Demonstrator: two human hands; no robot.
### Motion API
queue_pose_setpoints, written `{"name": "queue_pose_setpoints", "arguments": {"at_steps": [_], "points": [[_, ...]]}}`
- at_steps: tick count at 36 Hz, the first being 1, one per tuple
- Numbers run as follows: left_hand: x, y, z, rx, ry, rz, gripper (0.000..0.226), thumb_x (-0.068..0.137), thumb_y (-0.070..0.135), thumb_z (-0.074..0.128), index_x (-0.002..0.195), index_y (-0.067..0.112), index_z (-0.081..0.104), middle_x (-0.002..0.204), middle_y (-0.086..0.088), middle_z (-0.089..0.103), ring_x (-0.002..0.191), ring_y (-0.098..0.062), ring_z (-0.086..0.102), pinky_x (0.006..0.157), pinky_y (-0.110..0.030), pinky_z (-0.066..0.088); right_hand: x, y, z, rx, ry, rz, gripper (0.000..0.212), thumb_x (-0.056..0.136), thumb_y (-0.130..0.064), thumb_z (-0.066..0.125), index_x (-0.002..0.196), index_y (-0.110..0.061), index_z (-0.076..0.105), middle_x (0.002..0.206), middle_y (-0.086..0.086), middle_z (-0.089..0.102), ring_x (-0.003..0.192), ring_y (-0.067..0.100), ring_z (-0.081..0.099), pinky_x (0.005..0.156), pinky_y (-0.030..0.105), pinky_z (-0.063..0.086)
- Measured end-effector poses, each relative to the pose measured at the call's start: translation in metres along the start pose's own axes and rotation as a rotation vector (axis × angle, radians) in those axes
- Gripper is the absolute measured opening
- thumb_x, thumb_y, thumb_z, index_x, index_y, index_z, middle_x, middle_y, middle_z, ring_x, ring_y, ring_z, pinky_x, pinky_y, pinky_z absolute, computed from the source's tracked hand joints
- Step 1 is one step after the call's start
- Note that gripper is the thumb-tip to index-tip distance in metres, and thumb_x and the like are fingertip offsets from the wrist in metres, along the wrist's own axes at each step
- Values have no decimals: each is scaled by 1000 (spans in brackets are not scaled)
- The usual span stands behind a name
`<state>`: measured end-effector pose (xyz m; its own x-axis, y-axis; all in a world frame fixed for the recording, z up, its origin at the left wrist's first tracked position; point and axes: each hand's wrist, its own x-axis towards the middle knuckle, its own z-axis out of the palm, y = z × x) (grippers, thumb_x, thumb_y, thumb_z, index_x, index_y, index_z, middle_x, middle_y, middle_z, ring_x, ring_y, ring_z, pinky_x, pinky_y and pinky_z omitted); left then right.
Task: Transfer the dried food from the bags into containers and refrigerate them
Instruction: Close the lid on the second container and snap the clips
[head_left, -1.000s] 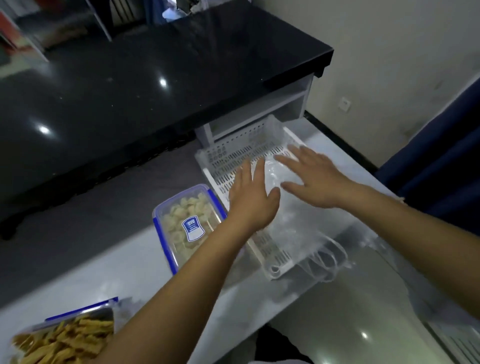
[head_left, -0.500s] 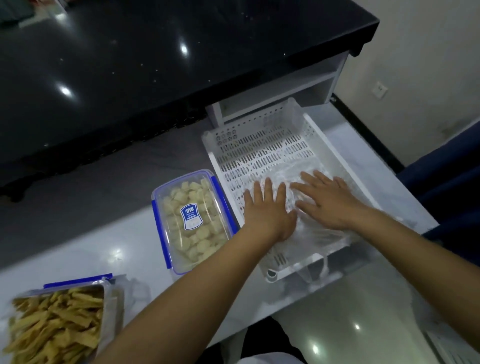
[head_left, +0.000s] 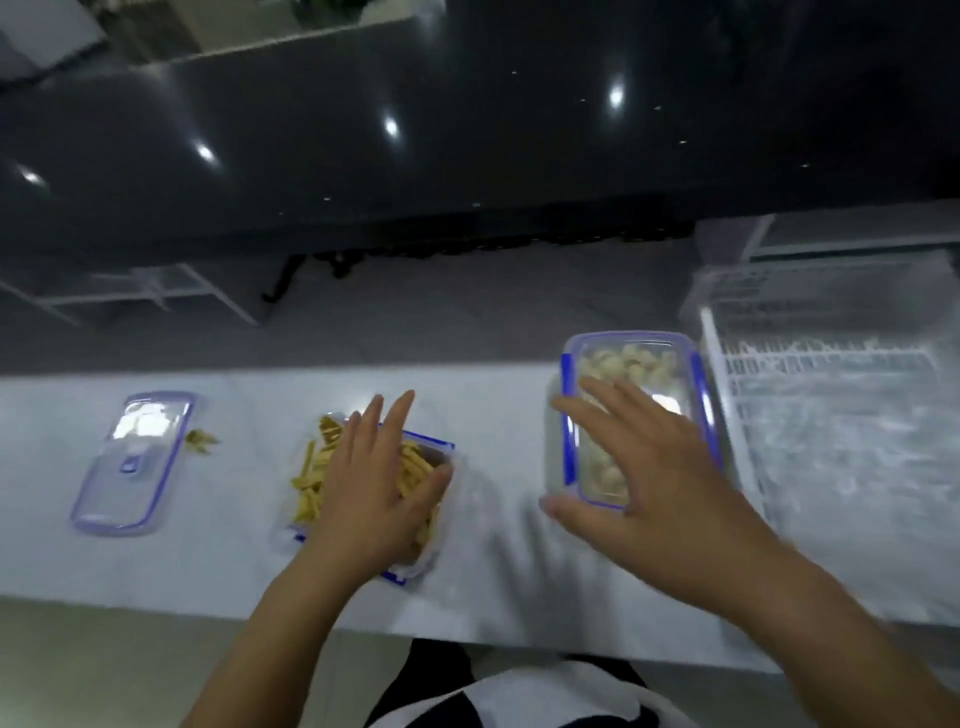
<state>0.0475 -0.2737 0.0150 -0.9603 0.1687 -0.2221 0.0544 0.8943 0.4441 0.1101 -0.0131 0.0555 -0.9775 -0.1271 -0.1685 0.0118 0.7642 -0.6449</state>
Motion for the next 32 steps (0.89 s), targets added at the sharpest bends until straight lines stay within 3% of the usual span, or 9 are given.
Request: {"name": "queue_pose_setpoints", "arguments": {"at_steps": [6, 13, 20, 25, 29, 32], "points": [[-8, -131, -26, -35, 17, -261, 73, 98, 49, 52, 159, 27, 19, 167, -5, 16, 154, -25, 9, 124, -48, 14, 40, -39, 114, -139, -244, -57, 106, 72, -83, 51, 143, -59, -25, 161, -16, -30, 147, 11, -31, 121, 45, -6], [19, -254, -44, -42, -43, -364, 72, 100, 40, 53, 159, 24, 16, 168, -9, 11, 154, -31, 7, 122, -50, 16, 70, -74, 184, -281, -210, 93, 132, 57, -83, 67, 138, -59, -35, 160, -9, -33, 149, 24, -27, 120, 57, 3], [61, -323, -77, 143, 43, -129, 71, 88, 14, 66, 152, 19, 37, 159, -12, 33, 145, -37, 28, 117, -46, 27, 80, -93, 204, -294, -122, 234, 139, 47, -78, 72, 141, -60, -28, 165, -9, -17, 151, 29, -12, 118, 57, 13], [93, -354, -98, 262, 21, 47, 60, 83, -2, 60, 139, 20, 57, 145, -7, 53, 126, -35, 50, 101, -43, 40, 77, -107, 214, -269, -53, 312, 139, 51, -70, 80, 142, -62, -25, 165, -13, -11, 151, 30, -1, 117, 55, 16], [109, -366, -102, 288, -20, 176, 38, 82, -4, 59, 111, 18, 71, 114, -5, 70, 100, -34, 62, 82, -38, 44, 75, -115, 222, -241, -2, 347, 138, 54, -68, 82, 143, -61, -23, 166, -10, -10, 152, 34, 2, 117, 57, 19], [117, -362, -106, 296, -64, 192, 20, 85, 0, 60, 83, 20, 63, 91, -4, 67, 88, -33, 63, 66, -32, 39, 74, -119, 224, -224, 11, 367, 138, 55, -68, 83, 143, -61, -24, 166, -8, -12, 153, 30, -1, 119, 57, 17]]}}
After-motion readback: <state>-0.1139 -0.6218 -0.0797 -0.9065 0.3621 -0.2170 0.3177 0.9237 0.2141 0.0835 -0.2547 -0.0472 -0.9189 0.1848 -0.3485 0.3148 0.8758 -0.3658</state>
